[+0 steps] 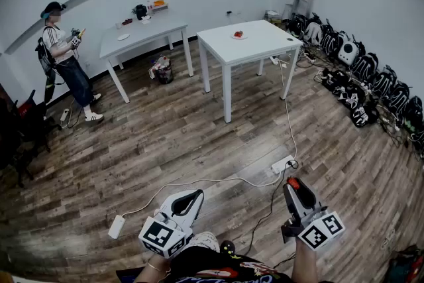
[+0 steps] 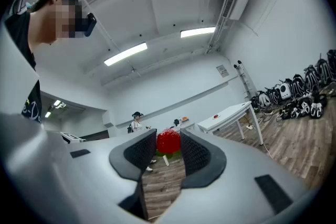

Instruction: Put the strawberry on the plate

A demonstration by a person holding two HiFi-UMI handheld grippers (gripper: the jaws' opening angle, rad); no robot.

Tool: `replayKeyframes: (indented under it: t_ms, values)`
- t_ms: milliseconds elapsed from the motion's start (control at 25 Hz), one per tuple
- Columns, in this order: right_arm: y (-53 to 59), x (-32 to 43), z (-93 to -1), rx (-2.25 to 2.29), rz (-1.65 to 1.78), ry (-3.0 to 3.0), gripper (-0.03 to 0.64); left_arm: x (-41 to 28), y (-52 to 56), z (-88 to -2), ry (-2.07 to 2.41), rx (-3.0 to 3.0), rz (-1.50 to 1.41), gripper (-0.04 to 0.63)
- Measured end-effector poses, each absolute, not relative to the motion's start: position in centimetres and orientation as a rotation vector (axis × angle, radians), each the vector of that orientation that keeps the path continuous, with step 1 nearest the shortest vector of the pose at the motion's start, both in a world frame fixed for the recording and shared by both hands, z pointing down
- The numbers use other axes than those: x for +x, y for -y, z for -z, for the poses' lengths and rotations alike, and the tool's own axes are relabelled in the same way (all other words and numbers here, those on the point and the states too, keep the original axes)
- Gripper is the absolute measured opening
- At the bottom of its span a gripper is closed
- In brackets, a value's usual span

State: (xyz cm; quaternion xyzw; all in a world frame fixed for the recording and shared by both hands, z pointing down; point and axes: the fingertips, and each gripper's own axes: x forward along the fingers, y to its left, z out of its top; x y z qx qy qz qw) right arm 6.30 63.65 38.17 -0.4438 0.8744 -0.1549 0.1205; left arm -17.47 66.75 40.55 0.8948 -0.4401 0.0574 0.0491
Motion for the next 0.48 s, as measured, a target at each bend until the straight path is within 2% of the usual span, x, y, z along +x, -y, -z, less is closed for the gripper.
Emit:
replayKeyframes:
  t_ms: [480]
  values:
    - [-59.3,10.6,-40.6,-1.339,0.5,-2.509,0.147,-12.7,-60.2,-41.9,1.27,2.767,-0.203,-0.002]
